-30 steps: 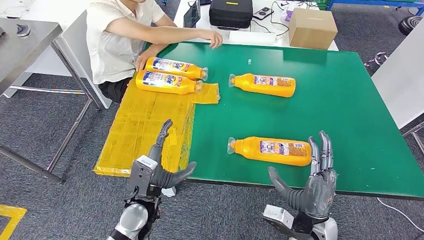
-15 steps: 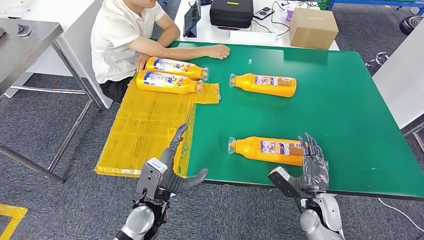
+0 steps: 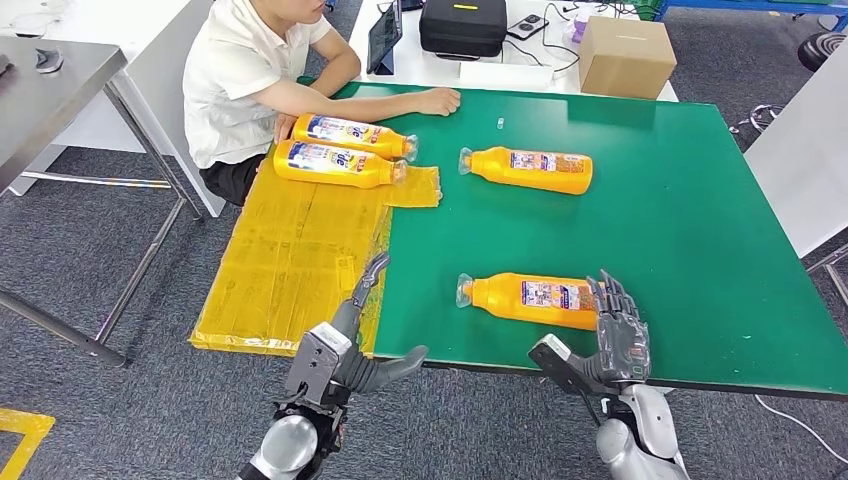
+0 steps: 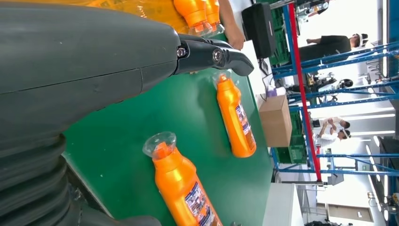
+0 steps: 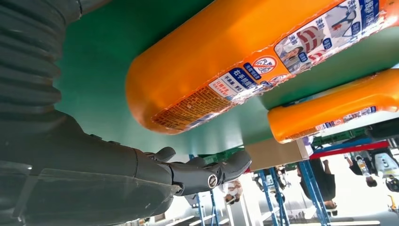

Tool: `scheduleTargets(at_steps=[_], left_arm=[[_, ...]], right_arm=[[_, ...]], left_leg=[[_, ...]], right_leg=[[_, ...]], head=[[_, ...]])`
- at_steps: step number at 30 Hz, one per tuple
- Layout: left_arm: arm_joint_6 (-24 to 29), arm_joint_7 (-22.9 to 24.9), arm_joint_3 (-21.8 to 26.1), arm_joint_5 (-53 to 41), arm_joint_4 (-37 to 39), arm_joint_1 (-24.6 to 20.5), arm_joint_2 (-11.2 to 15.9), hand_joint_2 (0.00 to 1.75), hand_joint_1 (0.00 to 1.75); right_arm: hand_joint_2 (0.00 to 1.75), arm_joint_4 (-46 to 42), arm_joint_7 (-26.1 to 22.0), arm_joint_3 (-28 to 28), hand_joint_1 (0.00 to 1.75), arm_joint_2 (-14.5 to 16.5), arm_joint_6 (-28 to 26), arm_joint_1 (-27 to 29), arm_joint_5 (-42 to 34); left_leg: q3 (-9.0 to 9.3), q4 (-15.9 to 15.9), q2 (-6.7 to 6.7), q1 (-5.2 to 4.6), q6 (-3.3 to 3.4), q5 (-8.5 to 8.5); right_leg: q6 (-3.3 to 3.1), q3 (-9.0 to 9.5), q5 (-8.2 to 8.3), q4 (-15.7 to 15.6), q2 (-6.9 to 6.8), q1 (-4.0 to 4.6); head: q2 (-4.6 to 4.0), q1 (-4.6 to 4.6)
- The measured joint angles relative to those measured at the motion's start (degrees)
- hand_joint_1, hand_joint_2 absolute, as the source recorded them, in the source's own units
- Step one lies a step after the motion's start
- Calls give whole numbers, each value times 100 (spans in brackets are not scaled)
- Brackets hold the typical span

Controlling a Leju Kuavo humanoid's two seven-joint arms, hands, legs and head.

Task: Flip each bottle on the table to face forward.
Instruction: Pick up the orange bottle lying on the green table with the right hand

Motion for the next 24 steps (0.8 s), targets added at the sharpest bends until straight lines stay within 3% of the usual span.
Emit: scheduleTargets(at_steps=[16,24], left_arm=[[-109,5,-157,22,236,-180,-62,175,0],[-189,71,-227,187,355,-310,-85,175,0]], right_arm=[[175,1176,219,147,0,61,-176,-963,284],[175,2023,768,374,0,128,230,-1517,701]], left_leg=[[0,0,0,0,1,2],[2,0,4,1,1,2]], right_leg=[[0,1,1,2,0,0],[0,1,1,2,2,1]], head=[[0,-1],[0,0]])
